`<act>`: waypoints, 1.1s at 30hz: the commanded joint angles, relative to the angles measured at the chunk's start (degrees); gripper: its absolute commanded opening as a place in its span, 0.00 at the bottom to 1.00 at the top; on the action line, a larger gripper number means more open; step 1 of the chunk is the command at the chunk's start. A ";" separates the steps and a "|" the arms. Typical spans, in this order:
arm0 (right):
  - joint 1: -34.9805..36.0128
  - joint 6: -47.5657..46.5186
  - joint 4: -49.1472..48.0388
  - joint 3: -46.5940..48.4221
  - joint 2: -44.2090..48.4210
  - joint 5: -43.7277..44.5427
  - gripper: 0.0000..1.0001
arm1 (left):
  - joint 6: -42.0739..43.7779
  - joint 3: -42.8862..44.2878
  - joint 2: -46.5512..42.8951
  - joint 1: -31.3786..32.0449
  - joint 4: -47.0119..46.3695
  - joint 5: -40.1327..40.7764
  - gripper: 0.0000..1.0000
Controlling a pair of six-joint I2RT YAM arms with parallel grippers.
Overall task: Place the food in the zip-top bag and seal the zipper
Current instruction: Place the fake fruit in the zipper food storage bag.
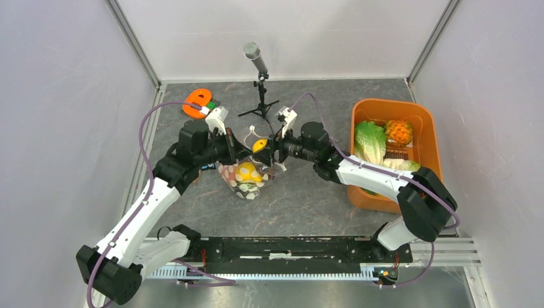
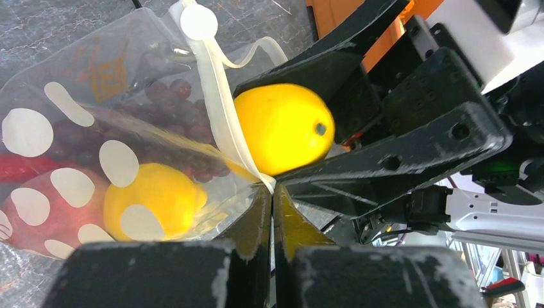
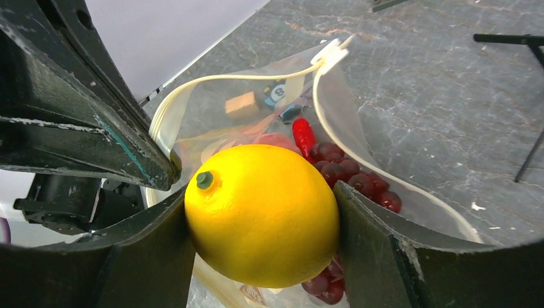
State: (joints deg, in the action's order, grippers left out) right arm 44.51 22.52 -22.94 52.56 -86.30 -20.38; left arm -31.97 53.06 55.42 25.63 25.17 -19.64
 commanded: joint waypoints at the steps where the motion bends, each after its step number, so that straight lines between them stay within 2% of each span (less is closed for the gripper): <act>1: 1.87 -0.77 -4.27 3.07 -1.72 1.77 0.56 | 0.38 0.30 -1.58 0.14 -1.70 -0.01 0.02; 10: 4.46 2.19 -14.57 0.32 -4.42 5.08 0.60 | -0.66 -0.39 -2.86 0.15 -2.71 2.28 0.02; 18: 5.76 0.91 -10.56 1.15 -6.76 10.42 0.65 | -2.12 -1.27 -4.10 0.12 -2.67 5.75 0.02; 24: 6.01 0.52 -10.31 3.45 -8.67 7.97 0.68 | -2.01 -0.92 -4.16 0.13 -2.24 6.47 0.02; 30: 6.33 0.64 -11.23 4.14 -9.93 9.59 0.73 | -2.03 -0.74 -3.96 0.12 -1.99 7.44 0.02; 33: 6.28 0.30 -11.17 5.04 -10.47 7.53 0.82 | -1.79 -0.49 -4.01 0.14 -0.87 9.18 0.02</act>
State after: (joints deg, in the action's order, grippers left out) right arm 50.26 23.70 -31.38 54.65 -96.18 -11.49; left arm -32.40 51.62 52.36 25.63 25.34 -13.17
